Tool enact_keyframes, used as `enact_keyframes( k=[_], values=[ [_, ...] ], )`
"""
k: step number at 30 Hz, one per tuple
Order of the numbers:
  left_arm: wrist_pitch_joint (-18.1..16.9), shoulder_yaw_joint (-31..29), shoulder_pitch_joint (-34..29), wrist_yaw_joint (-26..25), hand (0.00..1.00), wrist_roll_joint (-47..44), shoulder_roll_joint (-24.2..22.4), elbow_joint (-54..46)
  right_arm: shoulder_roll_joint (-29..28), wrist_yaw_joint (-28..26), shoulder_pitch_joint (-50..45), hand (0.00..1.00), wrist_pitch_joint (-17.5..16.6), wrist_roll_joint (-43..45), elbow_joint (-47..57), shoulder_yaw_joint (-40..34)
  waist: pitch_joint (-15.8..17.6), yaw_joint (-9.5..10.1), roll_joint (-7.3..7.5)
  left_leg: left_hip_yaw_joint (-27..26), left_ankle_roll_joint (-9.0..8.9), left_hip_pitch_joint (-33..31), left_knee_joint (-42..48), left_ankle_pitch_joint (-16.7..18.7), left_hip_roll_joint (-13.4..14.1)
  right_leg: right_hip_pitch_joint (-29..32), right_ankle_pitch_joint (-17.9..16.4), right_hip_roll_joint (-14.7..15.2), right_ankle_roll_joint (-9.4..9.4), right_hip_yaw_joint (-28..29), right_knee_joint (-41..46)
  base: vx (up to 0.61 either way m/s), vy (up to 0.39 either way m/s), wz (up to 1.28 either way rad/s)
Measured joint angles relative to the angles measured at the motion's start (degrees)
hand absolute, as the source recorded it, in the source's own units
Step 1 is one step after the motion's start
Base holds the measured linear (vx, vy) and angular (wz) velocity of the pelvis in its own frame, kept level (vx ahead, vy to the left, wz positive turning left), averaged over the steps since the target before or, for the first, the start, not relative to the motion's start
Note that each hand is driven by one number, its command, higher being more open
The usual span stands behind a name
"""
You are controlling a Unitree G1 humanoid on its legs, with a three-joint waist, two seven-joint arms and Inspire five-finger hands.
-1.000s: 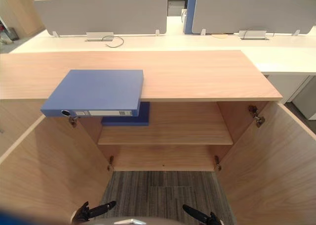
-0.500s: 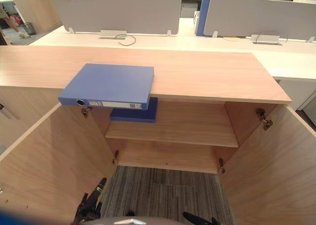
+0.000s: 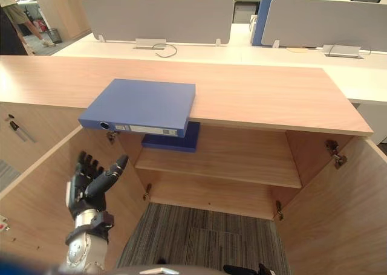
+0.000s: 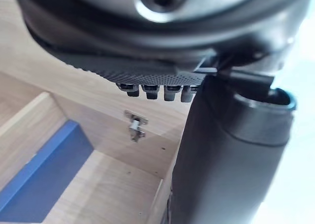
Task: Walk over to the cabinet, pick up the folder, carry it to the office cabinet, place the folder inside the office cabinet, then close the office cabinet door
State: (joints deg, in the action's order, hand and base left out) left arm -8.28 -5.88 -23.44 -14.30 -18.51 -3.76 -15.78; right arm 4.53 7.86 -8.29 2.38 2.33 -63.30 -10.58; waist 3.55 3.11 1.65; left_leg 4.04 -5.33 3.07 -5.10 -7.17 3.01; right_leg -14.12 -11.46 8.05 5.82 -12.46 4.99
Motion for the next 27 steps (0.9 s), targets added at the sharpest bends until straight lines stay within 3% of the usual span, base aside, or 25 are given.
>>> enact_keyframes(
  k=[6,12,16,19,22,27],
  values=[
    [2.13,-2.62,-0.48,-11.89,1.00,23.24,-0.77,-5.85,-0.98,1.46,-2.47,1.00,-0.12,0.07,-0.07,-0.56,-1.28,0.07,0.77,-0.16,-0.24,0.15,-0.23,0.29,0.70,0.01,0.12,-0.70,-0.19,0.25,-0.10,-0.02,-0.005,-0.02],
    [8.60,-5.27,-0.47,-24.81,1.00,46.76,-0.50,-13.05,-1.84,2.95,-3.31,1.00,-0.19,-0.07,-0.61,-1.73,-2.28,0.40,1.53,-0.32,-0.47,0.38,-0.23,0.19,0.84,-0.15,0.14,-0.79,-0.17,0.41,-0.18,0.00,0.000,0.00],
    [10.15,0.54,2.24,-26.35,1.00,56.85,2.44,-14.52,-1.53,2.98,-3.72,1.00,-0.71,-0.15,-1.47,-1.65,-3.32,1.16,1.24,-0.44,-0.65,0.42,-0.24,0.19,0.98,-0.08,0.23,-1.20,-0.29,0.82,-0.37,-0.01,0.000,-0.02],
    [9.96,5.18,4.75,-23.84,1.00,63.29,7.48,-14.51,-0.88,2.67,-3.41,1.00,-1.36,-0.90,-2.41,-1.65,-4.09,0.62,0.34,-1.33,-0.80,0.35,-0.24,0.12,1.44,0.41,0.60,-1.81,-0.70,1.99,-0.72,-0.01,0.000,-0.15],
    [9.51,5.60,6.00,-22.63,1.00,66.92,9.60,-13.38,-0.38,2.45,-3.00,1.00,-1.38,-2.27,-2.88,-1.65,-4.59,-0.26,-0.18,-1.90,-0.95,0.03,-0.21,0.03,1.94,1.07,0.92,-2.23,-0.98,2.77,-0.74,0.00,-0.011,-0.14],
    [8.90,5.66,10.50,-19.67,1.00,71.00,16.54,2.03,0.78,2.02,-2.28,1.00,-1.36,-2.36,-3.38,-1.08,-4.41,-0.56,-1.60,-2.00,-0.98,0.43,-0.26,0.00,2.20,0.87,0.91,-2.47,-1.01,2.99,-0.72,0.00,-0.004,-0.02]
  ],
)
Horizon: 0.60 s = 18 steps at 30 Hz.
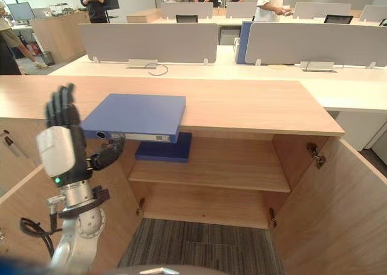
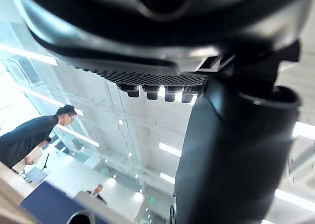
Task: Walk over to the cabinet, pick up the folder, carry it to the office cabinet, place the folder inside the office cabinet, then close the office cabinet door
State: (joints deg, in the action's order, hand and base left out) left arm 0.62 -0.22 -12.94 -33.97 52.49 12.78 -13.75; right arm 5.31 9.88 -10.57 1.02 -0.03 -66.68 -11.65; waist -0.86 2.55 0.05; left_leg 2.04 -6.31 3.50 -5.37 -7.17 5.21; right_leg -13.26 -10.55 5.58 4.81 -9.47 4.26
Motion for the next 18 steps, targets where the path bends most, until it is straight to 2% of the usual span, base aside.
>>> enact_keyframes(
  k=[3,9,13,18],
  values=[
    [0.65,-0.02,0.48,2.66,1.00,1.08,4.29,6.94,0.26,-0.17,0.72,1.00,-0.06,-0.01,-0.46,1.78,0.78,-0.24,0.08,-0.20,-0.07,0.15,0.00,0.05,0.36,0.03,-0.03,-0.31,-0.10,0.31,-0.09,-0.01,-0.007,-0.05],
    [0.97,-0.44,1.10,5.81,1.00,2.38,11.30,11.54,0.32,-0.76,0.95,1.00,-0.59,-0.44,-0.44,3.87,1.36,-0.24,0.51,-1.10,-0.41,0.49,0.00,0.34,0.52,0.01,-0.09,-0.41,-0.30,1.07,-0.27,0.01,-0.003,-0.07],
    [1.16,-1.48,3.31,5.83,1.00,3.29,12.57,11.73,0.35,-0.98,0.90,1.00,-0.87,-0.69,-0.43,3.83,1.44,-0.18,0.44,-1.38,-0.48,0.68,0.00,0.44,0.55,0.00,-0.08,-0.41,-0.32,1.41,-0.30,0.01,0.002,-0.04],
    [1.16,-2.41,8.98,5.84,1.00,3.01,15.82,11.73,0.48,-1.20,0.84,1.00,-1.12,0.40,-0.37,3.68,1.62,-0.29,0.16,-2.20,-0.60,1.35,-0.01,0.63,0.74,-0.09,-0.03,-0.44,-0.44,2.24,-0.27,0.00,0.004,-0.08]
  ],
)
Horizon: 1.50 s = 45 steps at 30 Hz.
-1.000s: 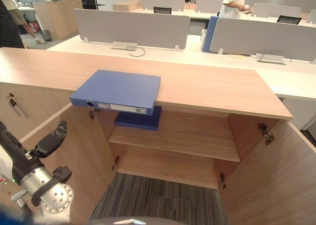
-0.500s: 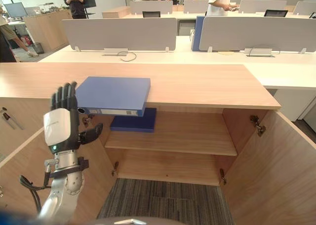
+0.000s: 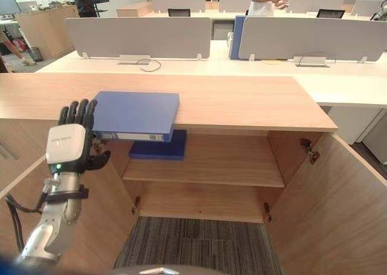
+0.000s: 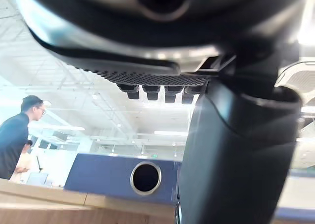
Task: Walk over to the cabinet, pick up the folder, carry it to the office cabinet, place the folder inside the office cabinet, then close the office cabinet door
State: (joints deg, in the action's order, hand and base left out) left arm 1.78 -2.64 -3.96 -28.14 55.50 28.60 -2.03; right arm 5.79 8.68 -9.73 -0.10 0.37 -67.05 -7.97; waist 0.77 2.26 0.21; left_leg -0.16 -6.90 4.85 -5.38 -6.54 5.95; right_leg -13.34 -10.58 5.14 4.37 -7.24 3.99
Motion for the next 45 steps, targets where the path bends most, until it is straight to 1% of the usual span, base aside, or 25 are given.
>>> enact_keyframes(
  k=[3,6,8,13,15,17,19,21,26,30,36,43,45],
  values=[
    [-0.05,0.00,2.52,-0.07,1.00,-0.01,1.14,-0.01,0.05,-0.10,0.01,1.00,-0.10,0.00,0.14,-0.03,0.09,-0.25,-0.12,-0.34,-0.03,0.11,0.00,0.09,0.00,0.03,0.01,0.04,-0.01,0.17,-0.02,0.00,0.005,-0.05],
    [-0.08,0.00,3.33,-0.28,1.00,0.02,1.54,-0.07,0.01,-0.29,0.07,1.00,-0.22,-0.03,0.16,-0.53,0.13,-0.57,-0.18,-0.40,-0.09,0.11,0.00,0.20,0.00,0.04,0.01,0.03,-0.02,0.25,-0.12,0.00,0.000,0.00],
    [-0.24,0.01,3.40,-0.62,1.00,0.05,2.29,-0.11,-0.22,-0.61,0.06,1.00,-0.25,-0.04,0.18,-2.12,0.26,-0.81,-0.35,-0.46,-0.18,0.11,0.00,0.28,0.01,0.03,0.01,0.02,-0.03,0.35,-0.17,0.02,0.001,-0.01],
    [-0.38,0.57,5.15,-1.21,1.00,0.09,4.07,-0.14,-0.25,-0.62,0.09,1.00,-0.42,-0.18,0.17,-3.29,0.64,-0.83,-0.38,-0.49,-0.23,0.11,0.02,0.33,0.00,0.04,0.05,0.01,-0.09,0.51,-0.21,0.00,0.000,0.00],
    [-0.57,2.64,6.64,-1.53,1.00,0.26,6.26,-0.38,-0.33,-0.61,0.06,1.00,-0.44,-0.20,0.12,-4.22,0.75,-0.83,-0.47,-0.48,-0.23,0.12,0.02,0.33,-0.03,0.04,0.06,0.03,-0.10,0.50,-0.20,0.00,0.000,0.00],
    [-1.24,4.16,7.80,-1.53,1.00,0.31,7.12,-0.41,-0.35,-0.60,0.07,1.00,-0.44,-0.21,0.10,-4.39,0.78,-0.83,-0.53,-0.46,-0.22,0.15,0.02,0.33,-0.04,0.04,0.06,0.03,-0.10,0.49,-0.17,0.00,0.000,0.00],
    [-2.34,4.91,8.30,-1.53,1.00,0.37,7.22,-0.46,-0.35,-0.59,0.13,1.00,-0.45,-0.20,0.09,-4.40,0.78,-0.95,-0.53,-0.50,-0.22,0.24,0.02,0.33,-0.03,0.03,0.06,0.03,-0.11,0.51,-0.14,0.00,0.000,0.00],
    [-2.88,6.52,8.84,-1.49,1.00,0.38,7.33,-0.46,-0.35,-0.59,0.15,1.00,-0.45,-0.19,0.08,-4.43,0.79,-1.00,-0.54,-0.50,-0.22,0.26,0.01,0.33,-0.03,0.03,0.07,0.04,-0.13,0.53,-0.14,0.00,0.000,0.00],
    [-3.96,8.38,8.85,-1.25,1.00,0.38,7.38,-0.29,-0.35,-0.60,0.19,1.00,-0.45,-0.20,0.05,-4.48,0.83,-1.22,-0.51,-0.61,-0.22,0.33,0.01,0.33,-0.02,0.04,0.09,0.04,-0.16,0.70,-0.15,0.00,0.000,0.00],
    [-5.04,9.07,8.85,0.12,1.00,0.31,7.41,1.68,-0.36,-0.61,0.22,1.00,-0.43,-0.20,0.00,-4.51,0.84,-1.48,-0.51,-0.74,-0.22,0.43,0.01,0.33,-0.01,0.04,0.12,0.04,-0.21,0.84,-0.15,0.00,0.000,0.00],
    [-4.99,9.07,8.85,1.81,1.00,-1.51,7.41,4.81,-0.61,-0.61,0.54,1.00,-0.41,-0.21,0.01,-4.94,0.99,-2.34,-0.27,-0.95,-0.22,0.51,0.01,0.35,0.01,0.09,0.15,0.05,-0.26,1.12,-0.22,0.00,0.000,0.00],
    [-5.01,9.06,8.85,2.46,1.00,-3.83,7.40,5.46,-0.73,-0.62,0.59,1.00,-0.37,-0.24,0.01,-4.98,1.11,-2.57,-0.07,-1.72,-0.18,0.79,0.01,0.56,0.08,0.13,0.18,0.06,-0.30,1.65,-0.23,0.00,0.001,-0.05],
    [-5.04,9.06,8.85,3.41,1.00,-4.49,7.40,6.10,-0.73,-0.68,0.59,1.00,-0.35,-0.24,0.02,-4.98,1.11,-2.61,-0.07,-2.22,-0.12,0.99,0.01,0.70,0.14,0.16,0.20,0.06,-0.31,2.17,-0.23,0.00,0.010,-0.10]
  ],
)
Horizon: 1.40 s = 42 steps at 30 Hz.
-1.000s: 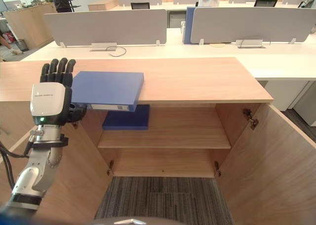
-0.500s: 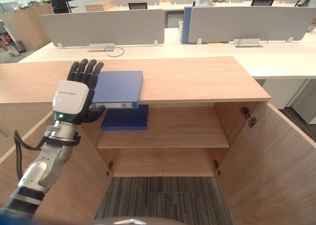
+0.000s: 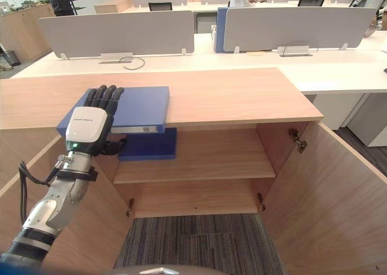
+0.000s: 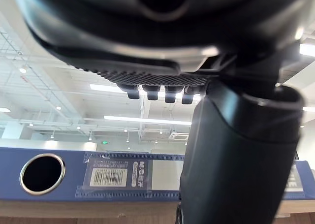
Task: Walk over to the cabinet, pick up the folder, carry it to the office cabinet, place the folder inside the office cabinet, then close the office cabinet door
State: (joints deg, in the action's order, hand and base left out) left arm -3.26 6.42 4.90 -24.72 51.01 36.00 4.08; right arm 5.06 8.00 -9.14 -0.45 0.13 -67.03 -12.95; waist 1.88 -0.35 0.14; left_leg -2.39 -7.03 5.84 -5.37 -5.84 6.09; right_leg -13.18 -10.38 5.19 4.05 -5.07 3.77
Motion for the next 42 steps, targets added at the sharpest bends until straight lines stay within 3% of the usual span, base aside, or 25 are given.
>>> enact_keyframes(
  k=[2,3,11,21,28,32,35,37,40,42],
  values=[
    [0.04,0.00,0.00,0.34,1.00,-0.68,0.00,0.82,0.00,-0.16,0.02,1.00,0.11,0.00,0.05,0.00,0.00,-0.12,0.00,-0.19,0.02,0.15,0.00,0.10,0.00,0.04,0.02,0.04,0.00,0.38,0.00,0.01,0.014,-0.09],
    [0.11,0.00,0.00,0.38,0.00,-0.95,0.00,1.49,-0.02,-0.21,0.16,1.00,0.16,0.00,0.10,0.00,0.00,-0.24,0.00,-0.31,0.03,0.21,0.00,0.16,-0.01,0.04,0.04,0.08,0.02,0.49,0.01,0.01,0.014,-0.07],
    [0.91,0.02,3.70,1.59,0.00,-1.05,-0.02,7.34,-0.09,-0.27,0.69,1.00,0.20,-2.62,0.34,0.58,0.16,-0.54,0.23,-0.44,0.04,0.21,0.00,0.21,-0.03,0.06,0.09,0.13,0.06,0.58,-0.03,0.00,0.001,-0.01],
    [0.87,2.59,14.21,-0.35,0.00,-0.26,1.09,9.27,0.00,-0.53,0.89,1.00,0.21,-2.61,0.39,0.58,0.19,-1.10,0.13,-0.46,0.04,0.26,0.00,0.20,-0.15,0.07,0.10,0.23,0.08,0.56,-0.02,0.00,0.000,0.00],
    [1.18,4.64,15.92,0.19,0.00,0.96,2.08,8.60,0.14,-0.56,1.09,1.00,0.22,-2.61,0.38,0.56,0.15,-1.57,-0.11,-0.50,0.04,0.33,0.00,0.20,-0.17,0.03,0.11,0.27,0.07,0.57,-0.03,0.00,0.000,0.00],
    [0.01,4.28,7.77,3.08,0.00,-2.28,1.92,-5.78,0.07,-0.59,1.10,1.00,0.43,-2.57,0.36,0.22,0.32,-1.43,0.03,-0.50,0.23,0.22,0.01,0.40,-0.46,0.03,0.11,0.56,0.07,0.54,-0.25,0.00,0.000,0.00],
    [-6.09,3.78,-0.06,5.51,0.00,-10.52,0.65,-17.28,0.01,-0.81,1.13,1.00,0.99,-2.52,0.33,-0.15,0.37,-1.24,0.15,-0.54,0.35,0.20,0.02,0.58,-0.56,-0.01,0.11,0.66,0.07,0.56,-0.41,0.00,0.000,0.00],
    [-9.75,2.69,-3.92,7.94,0.00,-16.73,-3.28,-22.68,-0.01,-1.18,1.26,1.00,1.58,-2.27,-0.19,-1.28,0.23,-0.92,0.06,-0.57,0.35,0.22,0.16,0.58,-0.52,0.00,0.20,0.62,0.05,0.77,-0.36,0.00,0.000,0.00],
    [-12.04,-1.23,-8.40,9.16,0.00,-28.94,-11.08,-26.19,0.08,-1.26,1.36,1.00,1.54,-0.99,0.05,-1.48,0.02,-1.02,-0.16,-0.94,0.35,0.26,0.20,0.58,-0.40,0.18,0.24,0.56,0.03,1.09,-0.23,0.00,0.000,-0.06],
    [-13.39,-6.62,-13.71,10.76,0.00,-47.92,-18.59,-28.69,-0.05,-0.91,-0.69,1.00,1.58,5.17,4.99,-0.63,-0.13,-0.96,-0.40,-1.67,0.29,0.00,0.05,0.63,-0.04,1.10,0.30,0.28,-0.05,1.98,0.21,-0.01,0.003,-0.16]
  ],
)
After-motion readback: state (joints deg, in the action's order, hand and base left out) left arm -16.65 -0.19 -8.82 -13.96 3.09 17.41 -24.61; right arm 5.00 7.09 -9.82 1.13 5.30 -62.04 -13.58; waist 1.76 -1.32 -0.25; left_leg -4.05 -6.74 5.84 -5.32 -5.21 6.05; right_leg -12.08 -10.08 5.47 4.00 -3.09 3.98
